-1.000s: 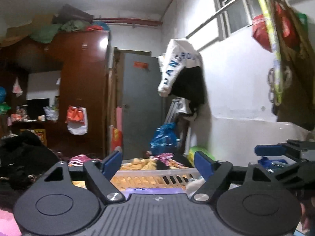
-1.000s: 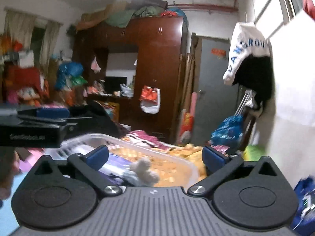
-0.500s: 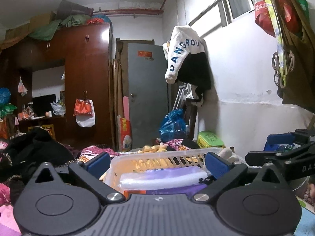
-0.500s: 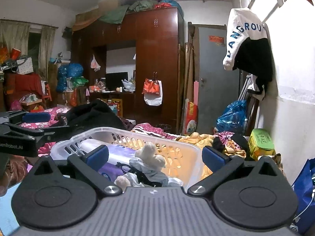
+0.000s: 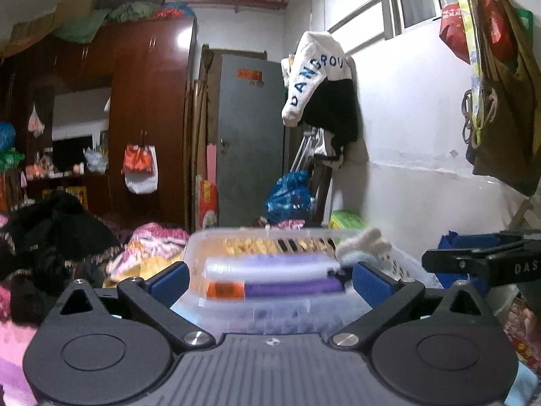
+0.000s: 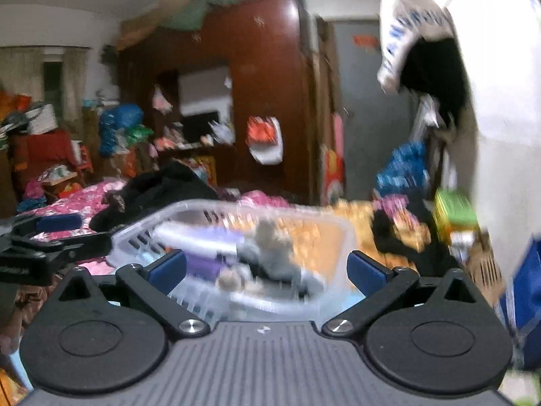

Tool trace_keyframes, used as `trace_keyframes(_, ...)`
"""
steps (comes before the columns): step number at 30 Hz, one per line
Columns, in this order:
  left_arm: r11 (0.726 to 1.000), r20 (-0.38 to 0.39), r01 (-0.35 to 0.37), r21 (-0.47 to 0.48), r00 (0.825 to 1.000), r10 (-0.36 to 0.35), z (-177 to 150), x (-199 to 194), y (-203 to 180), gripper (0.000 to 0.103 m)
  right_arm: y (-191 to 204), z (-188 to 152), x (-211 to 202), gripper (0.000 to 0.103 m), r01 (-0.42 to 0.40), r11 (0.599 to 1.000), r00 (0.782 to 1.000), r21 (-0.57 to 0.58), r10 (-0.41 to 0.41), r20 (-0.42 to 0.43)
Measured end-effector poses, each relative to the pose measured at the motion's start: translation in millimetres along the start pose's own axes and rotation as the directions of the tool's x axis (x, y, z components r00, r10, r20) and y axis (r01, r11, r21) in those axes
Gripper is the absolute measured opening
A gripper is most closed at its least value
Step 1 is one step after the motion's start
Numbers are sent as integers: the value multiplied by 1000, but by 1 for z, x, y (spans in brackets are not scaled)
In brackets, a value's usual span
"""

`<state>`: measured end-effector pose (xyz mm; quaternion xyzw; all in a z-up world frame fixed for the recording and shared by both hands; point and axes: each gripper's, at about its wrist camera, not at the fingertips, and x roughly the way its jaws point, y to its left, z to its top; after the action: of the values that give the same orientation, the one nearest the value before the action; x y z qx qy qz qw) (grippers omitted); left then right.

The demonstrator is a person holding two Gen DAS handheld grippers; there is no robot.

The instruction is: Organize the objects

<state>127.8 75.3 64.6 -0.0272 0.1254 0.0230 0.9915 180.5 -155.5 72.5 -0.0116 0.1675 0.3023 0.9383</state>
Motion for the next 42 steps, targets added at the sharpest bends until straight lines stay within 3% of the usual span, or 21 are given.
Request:
trace_keyframes(3, 999, -92, -22, -46, 996, 18, -5, -26, 2, 103, 6, -12, -27, 103, 68, 998, 997, -1, -68, 28)
trace_keyframes(5, 999, -92, -37, -33, 995, 34, -13, -54, -1, 103, 11, -23, -50, 103, 88, 996, 995, 2, -88, 53)
trace_keyframes(9, 998, -28, -62, -12, 998, 61, -29, -100, -12, 103, 17, -39, -87, 103, -6, 998, 999, 64, 3, 50)
trace_keyframes(11, 999, -31, -47, -23, 998, 47, -34, -109, -18, 103, 21, -43, -93, 103, -44, 997, 999, 70, 45, -16)
trace_keyframes(14, 1000, -46, -21, 13, 999, 22, -43, -115, -32, 103, 25, -54, -102, 103, -52, 994, 998, 93, 55, -32)
trace_keyframes(20, 998, -48, -16, 63, 999, 19, -50, -124, -46, 103, 40, -54, -119, 103, 72, 997, 996, 36, -74, 50)
trace_keyframes(30, 999, 5, -21, 49, 1000, 21, -42, -130, -49, 103, 37, -53, -110, 103, 49, 998, 998, 31, -50, 42)
trace_keyframes(42, 999, -18, -31, 26, 999, 31, -40, -124, -42, 103, 36, -59, -117, 103, 73, 997, 997, 26, -74, 29)
